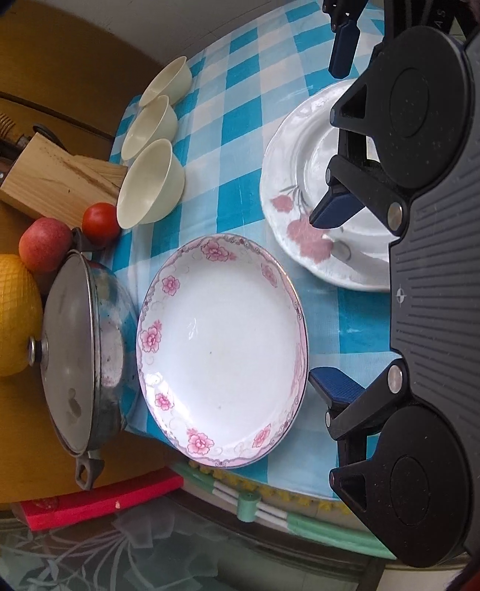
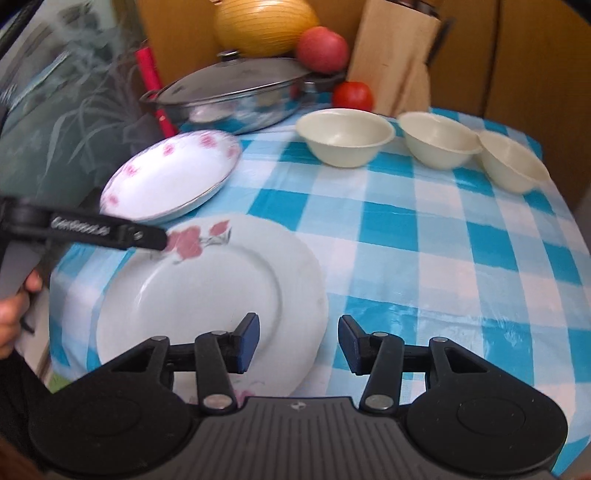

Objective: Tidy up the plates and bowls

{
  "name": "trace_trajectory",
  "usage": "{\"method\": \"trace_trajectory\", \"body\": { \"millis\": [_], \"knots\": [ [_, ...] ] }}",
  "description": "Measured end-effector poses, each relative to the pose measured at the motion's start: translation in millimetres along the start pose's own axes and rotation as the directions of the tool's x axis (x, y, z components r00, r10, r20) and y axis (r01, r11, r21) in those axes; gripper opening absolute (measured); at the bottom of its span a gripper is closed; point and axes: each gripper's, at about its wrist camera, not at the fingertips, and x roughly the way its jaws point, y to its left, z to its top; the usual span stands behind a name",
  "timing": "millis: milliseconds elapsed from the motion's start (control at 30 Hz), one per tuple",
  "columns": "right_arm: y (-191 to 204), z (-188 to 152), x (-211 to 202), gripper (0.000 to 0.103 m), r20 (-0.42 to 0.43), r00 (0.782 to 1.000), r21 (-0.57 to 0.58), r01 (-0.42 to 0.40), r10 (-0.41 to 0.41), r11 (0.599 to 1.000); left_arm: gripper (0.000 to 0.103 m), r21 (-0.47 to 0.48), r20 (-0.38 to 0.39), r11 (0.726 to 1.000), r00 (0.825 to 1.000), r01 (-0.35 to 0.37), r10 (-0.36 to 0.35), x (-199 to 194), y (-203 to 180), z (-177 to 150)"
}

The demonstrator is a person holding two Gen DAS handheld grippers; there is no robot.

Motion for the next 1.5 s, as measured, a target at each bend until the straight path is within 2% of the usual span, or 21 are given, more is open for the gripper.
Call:
{"method": "trace_trajectory", "body": {
  "millis": [100, 267, 333, 433, 500, 633, 833, 1100, 1500],
  "knots": [
    [-13, 8, 2, 0.044, 0.014, 1.0, 0.09, -0.015, 0.014, 0.996, 0.087, -0.051, 0.0, 0.999, 1.0, -0.001, 0.001, 0, 12, 4],
    [-15, 29, 6, 0.045, 0.065, 0.997, 0.15, -0.052, 0.043, 0.987, 0.087, -0.098, 0.015, 0.995, 0.999, -0.034, 0.035, -1, 25, 10],
    [-11, 38, 13, 0.045, 0.061, 0.997, 0.157, -0.061, 0.052, 0.986, 0.087, -0.099, 0.055, 0.993, 0.996, -0.071, 0.077, -6, 29, 13],
    [-4, 54, 26, 0.045, 0.057, 0.996, 0.169, -0.083, 0.074, 0.982, 0.091, -0.101, 0.13, 0.984, 0.978, -0.15, 0.162, -15, 34, 22],
    [3, 64, 33, 0.045, 0.062, 0.995, 0.168, -0.086, 0.077, 0.982, 0.094, -0.117, 0.141, 0.976, 0.97, -0.181, 0.197, -14, 40, 26],
    [16, 84, 49, 0.045, 0.067, 0.995, 0.15, -0.084, 0.075, 0.985, 0.093, -0.14, 0.099, 0.972, 0.974, -0.191, 0.206, -1, 48, 33],
    [31, 107, 71, 0.045, 0.075, 0.993, 0.155, -0.104, 0.093, 0.983, 0.093, -0.15, 0.081, 0.964, 0.969, -0.218, 0.232, 7, 55, 36],
    [42, 119, 93, 0.045, 0.063, 0.992, 0.159, -0.12, 0.111, 0.98, 0.093, -0.168, 0.045, 0.959, 0.971, -0.226, 0.236, 19, 61, 40],
    [49, 121, 106, 0.045, 0.047, 0.992, 0.143, -0.12, 0.115, 0.982, 0.094, -0.142, 0.022, 0.965, 0.973, -0.223, 0.228, 30, 58, 45]
  ]
}}
